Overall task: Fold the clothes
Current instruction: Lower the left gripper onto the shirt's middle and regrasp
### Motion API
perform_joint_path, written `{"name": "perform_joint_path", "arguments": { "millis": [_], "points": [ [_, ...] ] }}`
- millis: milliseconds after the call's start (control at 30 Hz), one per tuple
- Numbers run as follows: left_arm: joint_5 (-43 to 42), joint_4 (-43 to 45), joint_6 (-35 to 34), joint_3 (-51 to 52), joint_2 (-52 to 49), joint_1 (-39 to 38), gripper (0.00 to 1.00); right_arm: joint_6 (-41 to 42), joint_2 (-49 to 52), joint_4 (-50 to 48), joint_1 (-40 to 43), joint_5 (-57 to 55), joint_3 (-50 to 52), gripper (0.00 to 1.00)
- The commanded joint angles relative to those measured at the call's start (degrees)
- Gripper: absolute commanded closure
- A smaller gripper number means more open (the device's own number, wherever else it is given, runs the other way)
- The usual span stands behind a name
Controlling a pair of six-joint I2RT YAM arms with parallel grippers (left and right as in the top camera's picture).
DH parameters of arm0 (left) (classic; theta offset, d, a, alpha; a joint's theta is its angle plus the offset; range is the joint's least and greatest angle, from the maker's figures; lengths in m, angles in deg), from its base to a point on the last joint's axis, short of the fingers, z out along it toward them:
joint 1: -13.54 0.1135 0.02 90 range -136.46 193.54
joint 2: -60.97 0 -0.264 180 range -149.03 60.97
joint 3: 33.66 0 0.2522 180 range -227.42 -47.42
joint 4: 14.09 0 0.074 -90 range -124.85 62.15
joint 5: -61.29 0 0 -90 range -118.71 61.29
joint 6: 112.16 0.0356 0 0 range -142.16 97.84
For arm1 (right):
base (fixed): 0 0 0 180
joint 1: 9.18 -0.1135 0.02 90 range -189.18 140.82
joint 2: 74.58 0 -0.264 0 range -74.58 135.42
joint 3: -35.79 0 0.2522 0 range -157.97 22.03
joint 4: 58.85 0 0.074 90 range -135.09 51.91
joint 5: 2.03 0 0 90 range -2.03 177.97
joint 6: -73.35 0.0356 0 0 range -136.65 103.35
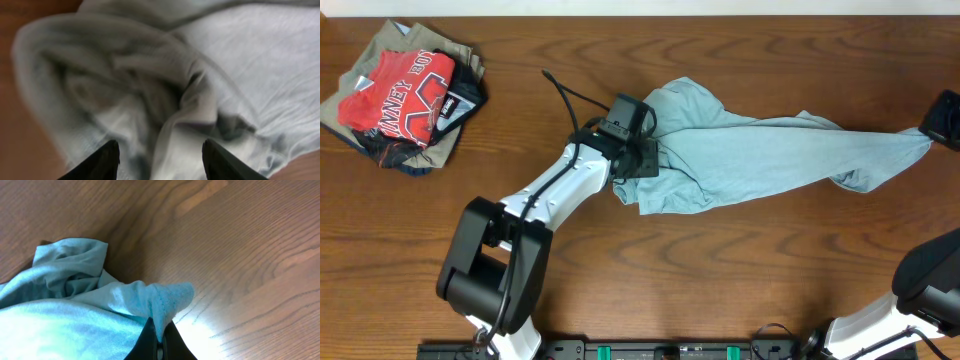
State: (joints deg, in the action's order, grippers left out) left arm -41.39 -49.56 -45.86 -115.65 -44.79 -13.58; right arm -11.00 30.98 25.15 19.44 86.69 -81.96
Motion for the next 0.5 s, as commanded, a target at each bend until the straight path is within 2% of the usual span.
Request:
{"name": "perform_joint_path", "arguments": {
  "millis": [0,167,267,467],
  "points": [
    [-1.6,1.7,1.0,-0.3,-0.8,-0.2,0.45,0.5,-0.3,-0.1,0.5,-0.9,-0.9,0.99],
    [-1.7,1.3,1.0,-0.3,-2.4,-0.3,0.47,0.5,-0.3,0.1,0.5,-0.9,-0.9,0.99],
    [-1.9,1.3,1.0,-0.3,-2.6,-0.7,0.57,0.5,-0.3,0.0,0.5,-0.9,-0.9,0.98],
    [-1.8,1.0,1.0,-0.3,-3.0,-2.7,0.57,0.5,-0.3,-0.1,0.5,-0.9,-0.9,0.98]
  ]
}}
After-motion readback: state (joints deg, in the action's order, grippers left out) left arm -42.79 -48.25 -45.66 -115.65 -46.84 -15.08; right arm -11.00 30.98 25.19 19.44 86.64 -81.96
